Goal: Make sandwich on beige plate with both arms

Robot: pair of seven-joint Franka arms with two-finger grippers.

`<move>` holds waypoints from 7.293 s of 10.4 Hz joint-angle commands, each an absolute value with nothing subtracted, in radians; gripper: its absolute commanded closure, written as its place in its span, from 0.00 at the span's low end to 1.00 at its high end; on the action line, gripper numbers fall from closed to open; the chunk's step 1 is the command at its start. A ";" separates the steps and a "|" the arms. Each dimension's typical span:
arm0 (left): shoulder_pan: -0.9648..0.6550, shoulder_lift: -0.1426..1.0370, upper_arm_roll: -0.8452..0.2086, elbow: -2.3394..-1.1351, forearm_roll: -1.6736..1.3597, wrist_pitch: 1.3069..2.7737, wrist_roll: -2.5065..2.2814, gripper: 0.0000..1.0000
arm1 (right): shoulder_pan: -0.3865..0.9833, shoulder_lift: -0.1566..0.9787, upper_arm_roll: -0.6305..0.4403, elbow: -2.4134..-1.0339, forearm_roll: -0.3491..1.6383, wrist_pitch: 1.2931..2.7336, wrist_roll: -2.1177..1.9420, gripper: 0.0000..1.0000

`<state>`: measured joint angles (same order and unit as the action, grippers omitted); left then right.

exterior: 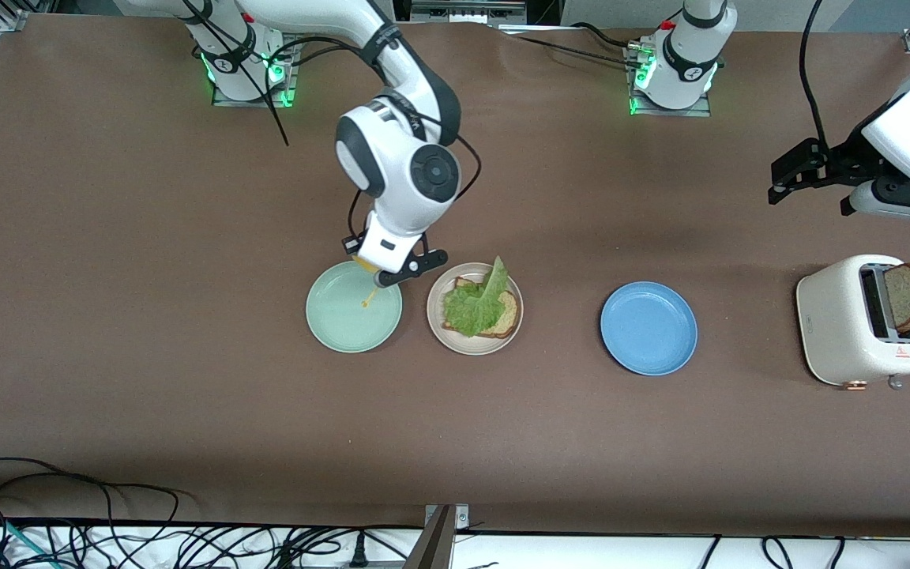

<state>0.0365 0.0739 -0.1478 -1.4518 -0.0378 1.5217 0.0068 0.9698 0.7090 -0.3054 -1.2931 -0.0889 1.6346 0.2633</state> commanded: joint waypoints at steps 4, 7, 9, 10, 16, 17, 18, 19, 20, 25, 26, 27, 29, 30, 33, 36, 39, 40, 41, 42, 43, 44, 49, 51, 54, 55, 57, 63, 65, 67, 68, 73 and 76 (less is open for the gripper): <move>0.029 0.087 -0.146 -1.433 -0.055 1.512 0.000 0.00 | 1.115 0.925 -0.449 -1.080 0.008 1.502 0.261 1.00; 0.028 0.087 -0.146 -1.433 -0.055 1.511 0.000 0.00 | 1.140 0.989 -0.456 -1.028 0.009 1.439 0.215 1.00; 0.031 0.087 -0.146 -1.433 -0.054 1.511 0.008 0.00 | 1.157 1.006 -0.507 -1.028 0.008 1.414 0.056 1.00; 0.032 0.086 -0.146 -1.433 -0.054 1.509 0.009 0.00 | 1.157 1.031 -0.508 -1.017 0.008 1.404 0.045 1.00; 0.028 0.087 -0.147 -1.433 -0.055 1.511 0.011 0.00 | 1.157 1.065 -0.538 -0.963 0.006 1.361 -0.086 1.00; 0.028 0.087 -0.147 -1.434 -0.055 1.511 0.011 0.00 | 1.148 1.052 -0.532 -0.965 0.026 1.356 -0.078 1.00; 0.029 0.087 -0.147 -1.433 -0.055 1.511 0.011 0.00 | 1.108 1.022 -0.531 -0.965 0.066 1.351 -0.078 1.00; 0.026 0.087 -0.147 -1.434 -0.055 1.509 0.009 0.00 | 1.074 0.988 -0.522 -0.971 0.072 1.351 -0.078 1.00; 0.026 0.087 -0.147 -1.434 -0.055 1.511 0.011 0.00 | 1.033 0.936 -0.491 -0.979 0.072 1.351 -0.080 1.00; 0.047 0.115 -0.138 -1.439 -0.026 1.511 0.011 0.00 | 0.757 0.518 -0.296 -1.439 0.049 1.654 -0.135 1.00; 0.051 0.133 -0.141 -1.436 0.039 1.514 0.023 0.00 | 0.709 0.452 -0.287 -1.541 0.049 1.742 -0.187 1.00; 0.051 0.158 -0.141 -1.434 0.096 1.517 0.040 0.00 | 0.657 0.393 -0.285 -1.637 0.051 1.831 -0.231 1.00; 0.051 0.192 -0.140 -1.434 0.145 1.523 0.040 0.00 | 0.559 0.296 -0.273 -1.837 0.055 2.054 -0.375 1.00; 0.058 0.222 -0.137 -1.434 0.162 1.523 0.044 0.00 | 0.516 0.284 -0.253 -1.914 0.058 2.165 -0.399 1.00; 0.201 0.310 -0.133 -1.433 0.162 1.531 0.234 0.00 | 0.315 0.284 -0.091 -1.965 0.074 2.267 -0.405 1.00; 0.284 0.328 -0.133 -1.451 0.186 1.644 0.307 0.00 | 0.307 0.333 -0.084 -1.994 0.135 2.416 -0.410 1.00; 0.323 0.363 -0.135 -1.454 0.258 1.730 0.391 0.00 | 0.299 0.385 -0.068 -1.997 0.228 2.482 -0.411 1.00; 0.340 0.386 -0.133 -1.454 0.261 1.777 0.399 0.00 | 0.295 0.403 -0.066 -1.999 0.229 2.511 -0.416 1.00; 0.363 0.406 -0.133 -1.453 0.264 1.823 0.409 0.00 | 0.295 0.419 -0.058 -1.999 0.230 2.532 -0.417 1.00; 0.394 0.429 -0.133 -1.453 0.264 1.868 0.451 0.00 | 0.291 0.425 -0.058 -1.999 0.230 2.537 -0.417 1.00; 0.426 0.446 -0.135 -1.453 0.262 1.906 0.483 0.00 | 0.282 0.429 -0.058 -1.999 0.230 2.539 -0.417 1.00; 0.436 0.454 -0.133 -1.454 0.250 1.916 0.479 0.00 | 0.281 0.439 -0.057 -2.006 0.230 2.554 -0.419 1.00; 0.521 0.476 -0.137 -1.528 0.126 1.959 0.376 0.00 | 0.270 0.460 -0.058 -2.020 0.230 2.589 -0.420 1.00; 0.522 0.469 -0.138 -1.554 0.101 1.962 0.345 0.01 | 0.270 0.462 -0.058 -2.020 0.232 2.597 -0.414 0.63; 0.522 0.459 -0.141 -1.574 0.101 1.979 0.297 0.17 | 0.264 0.437 -0.058 -2.022 0.236 2.548 -0.399 0.20; 0.519 0.456 -0.141 -1.595 0.106 1.979 0.264 0.34 | 0.264 0.417 -0.058 -2.022 0.236 2.501 -0.376 0.15; 0.523 0.442 -0.141 -1.615 0.109 1.990 0.270 0.76 | 0.242 0.358 -0.060 -2.022 0.235 2.363 -0.339 0.04; 0.531 0.430 -0.141 -1.609 0.112 1.979 0.288 1.00 | 0.195 0.209 -0.089 -2.019 0.238 2.045 -0.272 0.00; 0.528 0.417 -0.143 -1.603 0.114 1.967 0.285 1.00 | 0.160 0.145 -0.086 -2.013 0.227 1.981 -0.158 0.00; 0.525 0.387 -0.143 -1.594 0.115 1.948 0.282 1.00 | 0.083 0.076 -0.068 -2.008 0.209 1.941 -0.153 0.00; 0.520 0.373 -0.144 -1.586 0.115 1.930 0.281 1.00 | 0.054 0.043 -0.036 -1.990 0.160 1.907 -0.137 0.00; 0.451 0.348 -0.173 -1.451 0.118 1.784 0.275 1.00 | -0.051 0.024 0.012 -1.833 -0.003 1.799 -0.052 0.00; 0.336 0.351 -0.170 -1.433 0.071 1.757 0.253 1.00 | -0.058 0.048 -0.001 -1.812 0.001 1.818 -0.042 0.00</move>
